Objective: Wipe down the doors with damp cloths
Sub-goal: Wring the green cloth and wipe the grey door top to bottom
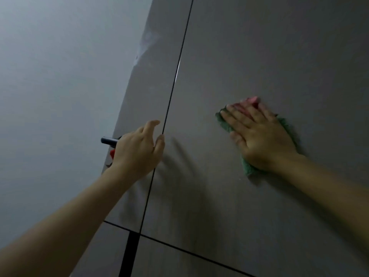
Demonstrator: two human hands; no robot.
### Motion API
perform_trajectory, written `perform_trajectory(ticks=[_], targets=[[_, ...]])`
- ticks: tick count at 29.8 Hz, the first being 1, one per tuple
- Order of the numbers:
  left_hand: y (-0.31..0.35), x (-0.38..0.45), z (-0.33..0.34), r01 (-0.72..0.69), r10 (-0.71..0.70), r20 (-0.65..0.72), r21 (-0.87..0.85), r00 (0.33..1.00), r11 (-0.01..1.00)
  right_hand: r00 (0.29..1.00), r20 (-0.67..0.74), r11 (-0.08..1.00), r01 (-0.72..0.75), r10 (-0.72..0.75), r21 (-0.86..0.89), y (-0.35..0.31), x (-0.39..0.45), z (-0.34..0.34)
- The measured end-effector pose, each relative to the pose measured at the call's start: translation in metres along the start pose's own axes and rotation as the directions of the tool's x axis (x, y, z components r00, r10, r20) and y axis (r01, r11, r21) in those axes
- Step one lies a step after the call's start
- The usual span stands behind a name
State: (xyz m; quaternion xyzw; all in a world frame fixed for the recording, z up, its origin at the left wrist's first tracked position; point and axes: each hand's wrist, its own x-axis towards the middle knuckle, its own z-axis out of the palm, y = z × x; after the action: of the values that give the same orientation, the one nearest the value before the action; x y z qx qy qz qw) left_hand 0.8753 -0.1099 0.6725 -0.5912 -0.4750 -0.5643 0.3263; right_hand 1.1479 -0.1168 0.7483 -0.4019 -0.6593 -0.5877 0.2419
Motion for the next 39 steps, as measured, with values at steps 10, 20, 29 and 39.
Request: perform_trajectory(ticks=[10,20,29,39], targets=[[-0.027,0.0,-0.006,-0.152,0.152,0.009,0.074,0.988,0.986,0.941,0.087,0.945,0.327,-0.326,0.005,-0.062,-0.03,0.012],[-0.044,0.0,-0.002,-0.079,0.079,-0.056,-0.001,0.995,0.997,0.963,0.012,0.949,0.264,-0.27,0.172,-0.145,-0.029,0.026],[-0.045,0.0,-0.001,-0.103,0.097,-0.108,-0.045,0.989,0.994,0.994,0.042,0.988,0.093,-0.098,0.121,-0.184,-0.002,0.031],[-0.044,-0.004,-0.002,-0.096,0.089,-0.11,-0.062,0.99,0.993,0.971,0.073,0.959,0.209,-0.227,0.194,-0.211,-0.02,0.032]])
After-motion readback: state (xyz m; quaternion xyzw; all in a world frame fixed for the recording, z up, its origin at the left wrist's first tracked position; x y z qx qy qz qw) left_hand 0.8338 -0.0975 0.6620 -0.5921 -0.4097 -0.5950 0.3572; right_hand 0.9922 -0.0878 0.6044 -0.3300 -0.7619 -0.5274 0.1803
